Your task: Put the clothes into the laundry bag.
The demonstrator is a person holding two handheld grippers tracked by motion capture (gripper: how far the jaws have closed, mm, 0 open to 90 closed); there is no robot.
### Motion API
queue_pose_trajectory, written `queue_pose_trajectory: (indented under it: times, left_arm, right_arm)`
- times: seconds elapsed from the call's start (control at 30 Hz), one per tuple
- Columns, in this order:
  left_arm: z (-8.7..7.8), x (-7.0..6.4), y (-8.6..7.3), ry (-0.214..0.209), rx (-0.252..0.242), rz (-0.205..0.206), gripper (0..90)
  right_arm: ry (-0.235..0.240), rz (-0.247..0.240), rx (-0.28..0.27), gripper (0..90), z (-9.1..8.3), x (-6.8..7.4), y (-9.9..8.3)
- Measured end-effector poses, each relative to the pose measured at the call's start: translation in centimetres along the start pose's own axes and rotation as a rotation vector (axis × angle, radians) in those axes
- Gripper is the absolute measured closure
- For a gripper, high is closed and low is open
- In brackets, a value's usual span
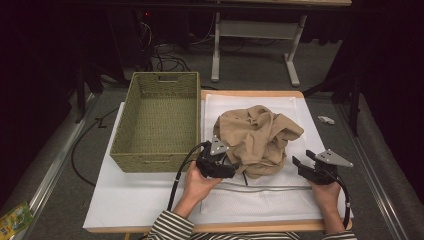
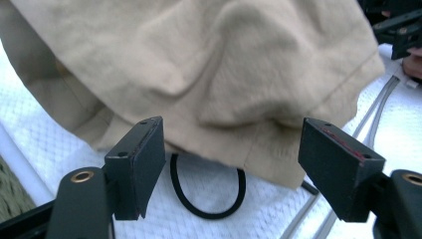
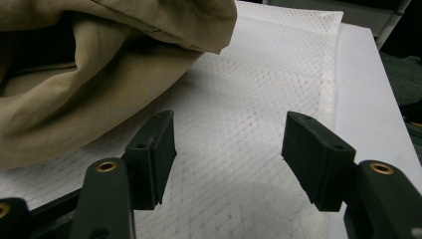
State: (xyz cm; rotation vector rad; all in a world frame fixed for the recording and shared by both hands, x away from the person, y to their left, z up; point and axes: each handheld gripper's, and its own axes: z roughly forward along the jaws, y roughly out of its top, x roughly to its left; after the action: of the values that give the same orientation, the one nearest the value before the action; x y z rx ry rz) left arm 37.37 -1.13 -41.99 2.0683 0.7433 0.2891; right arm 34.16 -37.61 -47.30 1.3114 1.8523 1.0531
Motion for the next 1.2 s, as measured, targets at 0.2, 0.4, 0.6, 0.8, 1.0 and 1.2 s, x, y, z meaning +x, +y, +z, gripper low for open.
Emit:
queue_pose_trajectory:
  times: [0.2, 0.4, 0.6, 0.8, 1.0, 1.2]
  left_arm:
    - [0.2, -0.3, -1.4, 0.015, 0.012, 0.001, 26.4]
    - [0.4, -0.6, -2.9, 0.002, 0.024, -0.012, 26.2]
    - [0.8, -0.9, -4.6, -0.003, 0.044, -0.027, 25.7]
    - [0.8, -0.6, -6.0, 0.009, 0.039, -0.058, 25.5]
    - [1.3, -0.8, -6.5, 0.032, 0.048, -0.055, 25.7]
    - [1.6, -1.0, -6.7, 0.051, 0.058, -0.052, 25.7]
  right_arm:
    - [0.000, -0.015, 0.001, 37.4, 0.1, 0.1, 0.0]
    - [-0.016, 0.022, 0.011, 28.9, 0.1, -0.2, 0.1]
    - [0.005, 0.033, 0.016, 28.7, 0.1, -0.4, 0.1]
    - [0.047, 0.055, 0.001, 29.8, -0.2, -0.6, 0.2]
    - [0.108, 0.046, -0.035, 35.3, -1.9, -0.1, 0.8]
    - [0.185, -0.017, -0.053, 36.0, -3.3, 1.7, 2.8]
